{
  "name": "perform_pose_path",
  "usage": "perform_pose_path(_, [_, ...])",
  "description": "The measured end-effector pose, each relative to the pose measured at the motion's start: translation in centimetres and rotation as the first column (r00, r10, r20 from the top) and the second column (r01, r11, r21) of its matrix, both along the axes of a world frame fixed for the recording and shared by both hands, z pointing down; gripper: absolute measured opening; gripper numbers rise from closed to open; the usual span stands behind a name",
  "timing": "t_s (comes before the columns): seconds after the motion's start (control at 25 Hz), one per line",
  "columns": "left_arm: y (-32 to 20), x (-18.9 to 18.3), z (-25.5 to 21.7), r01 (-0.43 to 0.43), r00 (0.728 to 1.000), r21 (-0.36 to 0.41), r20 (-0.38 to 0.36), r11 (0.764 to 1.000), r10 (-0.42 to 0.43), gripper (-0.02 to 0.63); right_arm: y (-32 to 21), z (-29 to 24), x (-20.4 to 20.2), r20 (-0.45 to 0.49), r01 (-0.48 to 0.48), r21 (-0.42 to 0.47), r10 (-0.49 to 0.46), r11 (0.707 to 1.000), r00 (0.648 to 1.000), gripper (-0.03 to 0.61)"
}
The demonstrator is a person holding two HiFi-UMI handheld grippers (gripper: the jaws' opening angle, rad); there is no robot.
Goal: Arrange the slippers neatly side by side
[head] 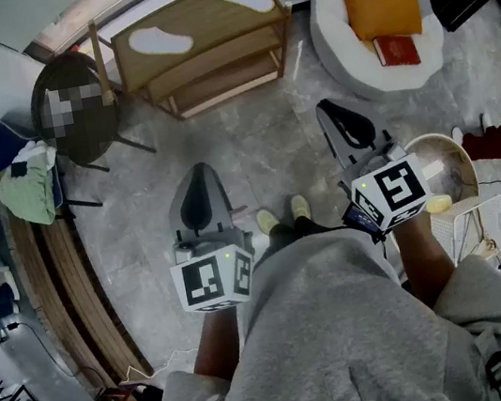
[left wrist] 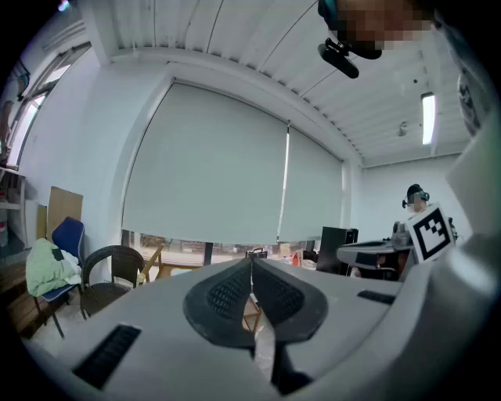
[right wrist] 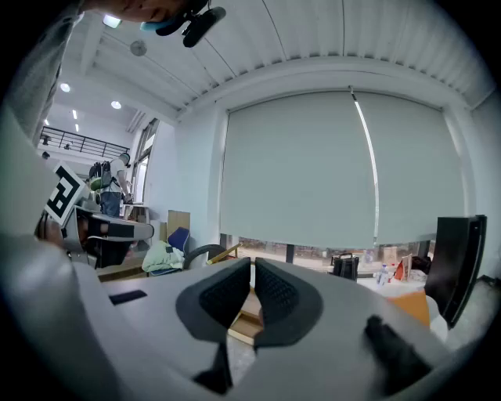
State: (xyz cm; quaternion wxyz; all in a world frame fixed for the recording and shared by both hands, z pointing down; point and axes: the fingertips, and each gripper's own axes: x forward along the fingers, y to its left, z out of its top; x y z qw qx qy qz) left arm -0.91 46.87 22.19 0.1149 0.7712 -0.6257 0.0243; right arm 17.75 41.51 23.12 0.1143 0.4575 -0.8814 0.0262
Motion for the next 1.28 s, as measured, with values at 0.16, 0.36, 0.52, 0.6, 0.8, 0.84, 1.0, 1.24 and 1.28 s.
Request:
perform_pose_path(0.16, [-0.5, -0.7, -0.2, -0.017, 1.000, 0.007, -0.008, 1.000, 0.017, 0.015, -0.1, 0.0, -1.5, 0.003, 0.013, 0.003, -0.013, 1.000, 1.000, 0.033])
perform_pose_path(0.36, [-0.5, -1.5, -0.3, -0.032, 0.999, 0.007, -0.022, 0.999, 0.032, 0.015, 0.3, -0.3, -2.6, 0.073, 0.009, -0.036, -0.006, 0.999, 0.997, 0.034])
perform_pose_path(0.52, [-0.2, -2.9, -0.5, -0.025, 0.999, 0.012, -0.031, 1.000, 0.025, 0.015, 0.6, -0.3, -4.3, 0.068, 0.023, -0.033, -0.021, 0.999, 0.997, 0.032])
perform_pose_path(0.6, [0.1, -3.4, -0.4, -0.022, 0.999, 0.014, -0.032, 1.000, 0.023, 0.015, 0.9, -0.1, -5.1, 0.083, 0.036, -0.030, -0.033, 0.999, 0.996, 0.032])
perform_pose_path(0.8, [0.8, -5.4, -0.2, -0.013, 0.999, 0.022, -0.035, 1.000, 0.014, 0.015, 1.7, 0.1, -7.6, 0.086, 0.075, -0.023, -0.072, 0.997, 0.994, 0.032])
perform_pose_path(0.84, [1.0, -5.8, -0.1, -0.012, 0.999, 0.025, -0.039, 1.000, 0.013, 0.015, 1.9, 0.1, -8.2, 0.083, 0.082, -0.020, -0.080, 0.996, 0.993, 0.032])
perform_pose_path(1.0, [1.9, -6.8, 0.2, -0.013, 0.999, 0.026, -0.045, 1.000, 0.015, 0.015, 2.9, 0.3, -9.4, 0.073, 0.097, -0.011, -0.096, 0.995, 0.993, 0.032])
perform_pose_path(1.24, [2.0, -7.4, -0.1, -0.024, 0.998, 0.041, -0.058, 0.999, 0.027, 0.015, 2.7, 0.5, -10.0, 0.063, 0.095, -0.018, -0.094, 0.995, 0.994, 0.032])
perform_pose_path(1.28, [1.9, -7.5, -0.1, -0.024, 0.998, 0.043, -0.059, 0.999, 0.027, 0.015, 2.5, 0.6, -10.1, 0.065, 0.094, -0.016, -0.093, 0.995, 0.994, 0.032])
